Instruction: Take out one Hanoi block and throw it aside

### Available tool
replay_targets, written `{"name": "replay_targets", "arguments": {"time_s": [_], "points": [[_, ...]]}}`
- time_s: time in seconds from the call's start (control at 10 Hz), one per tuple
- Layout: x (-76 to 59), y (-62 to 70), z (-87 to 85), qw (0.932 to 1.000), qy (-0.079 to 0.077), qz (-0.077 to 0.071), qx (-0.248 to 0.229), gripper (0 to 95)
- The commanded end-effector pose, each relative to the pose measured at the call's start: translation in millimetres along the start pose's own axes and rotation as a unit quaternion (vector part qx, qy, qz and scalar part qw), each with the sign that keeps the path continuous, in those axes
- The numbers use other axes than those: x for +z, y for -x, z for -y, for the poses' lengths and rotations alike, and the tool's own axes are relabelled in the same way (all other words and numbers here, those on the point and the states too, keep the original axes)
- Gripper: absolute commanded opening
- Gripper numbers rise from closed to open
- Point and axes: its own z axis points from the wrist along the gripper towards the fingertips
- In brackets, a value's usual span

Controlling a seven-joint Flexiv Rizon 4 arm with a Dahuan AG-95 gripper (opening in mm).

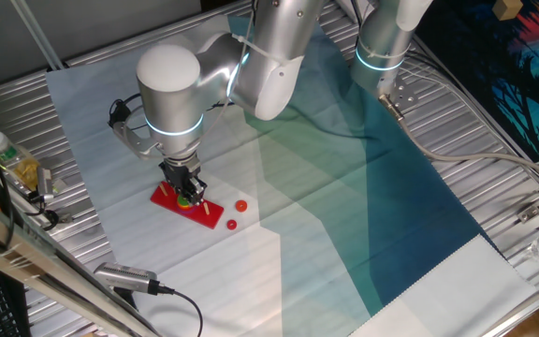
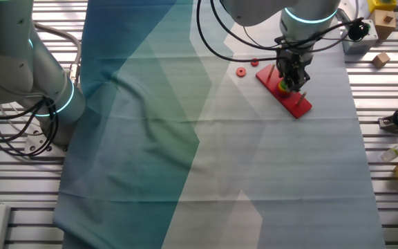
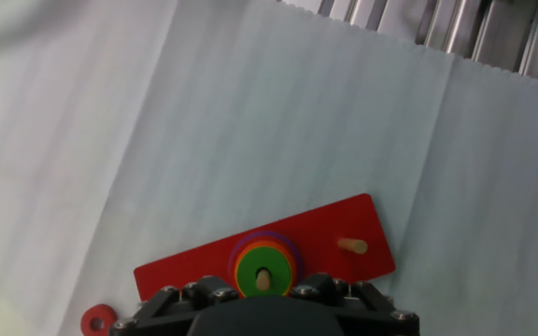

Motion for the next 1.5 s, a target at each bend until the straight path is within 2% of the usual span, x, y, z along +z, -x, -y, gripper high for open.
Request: {"name": "replay_targets", "arguments": {"time_s": [0.1,0.4,0.5,1.5], "points": [[2.9,0.7,0.3,1.0000,-0.001,0.001,0.000,19.0],[1.4,3.3,-0.8,1.0000,-0.009,-0.001,0.000,19.0],[0.8,4.2,-1.2,0.9999,-0.010,-0.002,0.005,0.0],[0.8,4.2,-1.2,0.9999,-0.010,-0.002,0.005,0.0]]}}
